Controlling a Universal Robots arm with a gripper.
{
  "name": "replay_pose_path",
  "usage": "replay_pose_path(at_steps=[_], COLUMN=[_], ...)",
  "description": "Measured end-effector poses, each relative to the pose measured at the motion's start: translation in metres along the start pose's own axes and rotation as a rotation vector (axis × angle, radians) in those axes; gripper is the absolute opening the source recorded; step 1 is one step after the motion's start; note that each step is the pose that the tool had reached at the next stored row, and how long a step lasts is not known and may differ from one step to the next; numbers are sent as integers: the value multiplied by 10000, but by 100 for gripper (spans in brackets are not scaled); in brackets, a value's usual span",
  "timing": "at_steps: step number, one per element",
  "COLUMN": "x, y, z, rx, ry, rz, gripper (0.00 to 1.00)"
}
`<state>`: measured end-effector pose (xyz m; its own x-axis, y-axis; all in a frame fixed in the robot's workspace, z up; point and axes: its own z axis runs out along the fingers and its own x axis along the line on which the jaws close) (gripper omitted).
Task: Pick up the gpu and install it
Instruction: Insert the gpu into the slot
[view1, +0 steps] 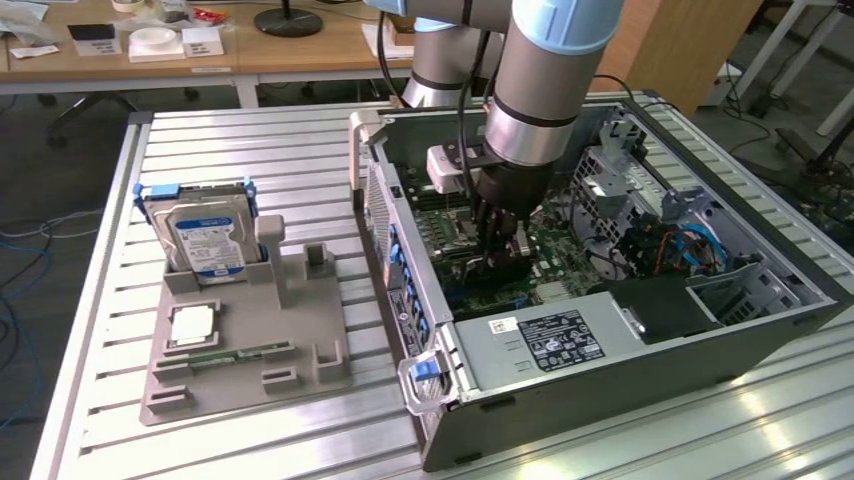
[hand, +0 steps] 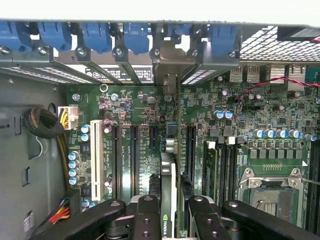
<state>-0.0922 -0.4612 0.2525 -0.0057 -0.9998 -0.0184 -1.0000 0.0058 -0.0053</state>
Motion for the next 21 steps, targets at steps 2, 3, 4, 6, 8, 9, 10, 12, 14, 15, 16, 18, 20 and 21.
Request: replay_pose_path(at_steps=[2, 3, 4, 6, 8, 9, 10, 12, 14, 15, 16, 18, 20, 21], x=[0, 0, 0, 0, 0, 0, 0, 0, 0, 0, 0, 0, -1, -1], y=[0, 0, 0, 0, 0, 0, 0, 0, 0, 0, 0, 0, 1, 1], z=[0, 0, 1, 1, 1, 1, 1, 1, 1, 1, 1, 1, 4, 3], rx=[0, 0, 0, 0, 0, 0, 0, 0, 0, 0, 0, 0, 2, 2], ry=[2, 1, 0, 0, 0, 0, 0, 0, 0, -1, 0, 0, -7, -6], rz=[0, 0, 0, 0, 0, 0, 0, 0, 0, 0, 0, 0, 3, 3], gripper=[26, 26, 26, 26, 26, 26, 26, 26, 26, 26, 26, 26, 27, 33])
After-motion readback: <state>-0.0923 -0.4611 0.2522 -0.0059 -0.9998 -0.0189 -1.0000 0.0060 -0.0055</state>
